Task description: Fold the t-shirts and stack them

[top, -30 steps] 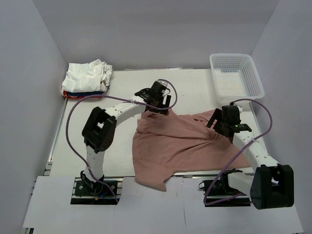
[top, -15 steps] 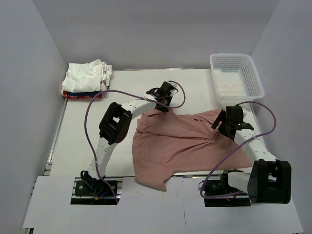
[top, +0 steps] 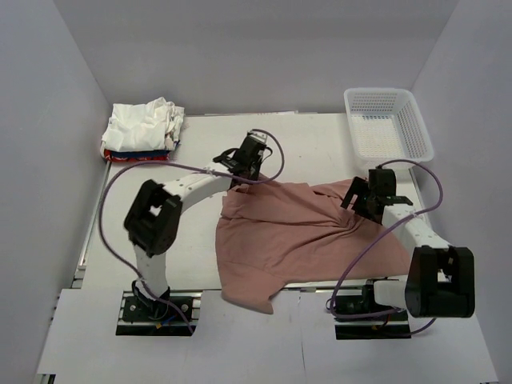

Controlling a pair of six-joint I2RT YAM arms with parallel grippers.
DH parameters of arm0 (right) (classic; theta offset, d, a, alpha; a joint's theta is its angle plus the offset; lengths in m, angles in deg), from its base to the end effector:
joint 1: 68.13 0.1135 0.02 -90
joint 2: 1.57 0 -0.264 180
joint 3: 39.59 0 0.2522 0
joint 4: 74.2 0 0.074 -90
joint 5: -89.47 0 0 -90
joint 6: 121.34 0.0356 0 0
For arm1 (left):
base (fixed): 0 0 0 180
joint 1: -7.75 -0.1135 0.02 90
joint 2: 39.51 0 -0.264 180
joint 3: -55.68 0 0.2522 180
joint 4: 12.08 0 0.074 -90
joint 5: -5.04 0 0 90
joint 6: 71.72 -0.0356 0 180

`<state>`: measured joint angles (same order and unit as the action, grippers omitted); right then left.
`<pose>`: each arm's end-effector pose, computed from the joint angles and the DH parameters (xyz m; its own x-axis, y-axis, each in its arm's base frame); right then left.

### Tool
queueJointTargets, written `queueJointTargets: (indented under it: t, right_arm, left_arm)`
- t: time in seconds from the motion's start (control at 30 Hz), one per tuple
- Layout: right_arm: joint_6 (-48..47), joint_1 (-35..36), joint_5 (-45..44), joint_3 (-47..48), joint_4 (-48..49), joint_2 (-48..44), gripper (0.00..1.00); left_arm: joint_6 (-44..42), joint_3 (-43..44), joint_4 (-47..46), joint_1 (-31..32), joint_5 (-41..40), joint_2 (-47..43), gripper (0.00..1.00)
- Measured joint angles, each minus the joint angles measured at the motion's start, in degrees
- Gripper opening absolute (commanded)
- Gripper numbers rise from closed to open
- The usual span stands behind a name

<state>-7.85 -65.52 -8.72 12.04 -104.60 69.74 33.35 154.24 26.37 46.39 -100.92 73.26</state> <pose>0.2429 0.0060 0.1949 -0.6842 0.3637 -0.6321 0.3478 0.9246 0.1556 0.3438 -0.2623 0.2090 -0.7219 0.2570 -0.6425 0.2925 0.9548 0.0534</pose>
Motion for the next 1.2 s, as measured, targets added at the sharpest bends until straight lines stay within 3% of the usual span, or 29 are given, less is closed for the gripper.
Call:
queueJointTargets:
  t: [0.13,0.27,0.43,0.67,1.2]
  right_arm:
    - [-0.50,0.02,3.52,3.32,2.73,5.16,0.85]
    - [-1.38,0.04,8.33,6.56,5.40,10.38,0.83]
    - [-1.90,0.15,11.37,9.07,7.37,16.09,0.82]
    - [-2.14,0.09,7.74,10.34,7.02,18.21,0.82]
    - [-2.89,0.79,10.62,19.41,7.78,25.24,0.76]
  left_arm:
    - [1.77,-9.05,-2.99,0.00,-3.72,-11.54,0.00]
    - [3.45,-13.03,-3.56,0.00,-8.00,-16.87,0.00]
    - [6.16,-15.13,-0.87,-0.33,-13.27,-17.05,0.00]
    - [9.01,-16.02,2.38,-1.51,-16.81,-16.96,0.00]
    - [10.12,-16.06,3.02,-5.22,-15.04,-12.26,0.00]
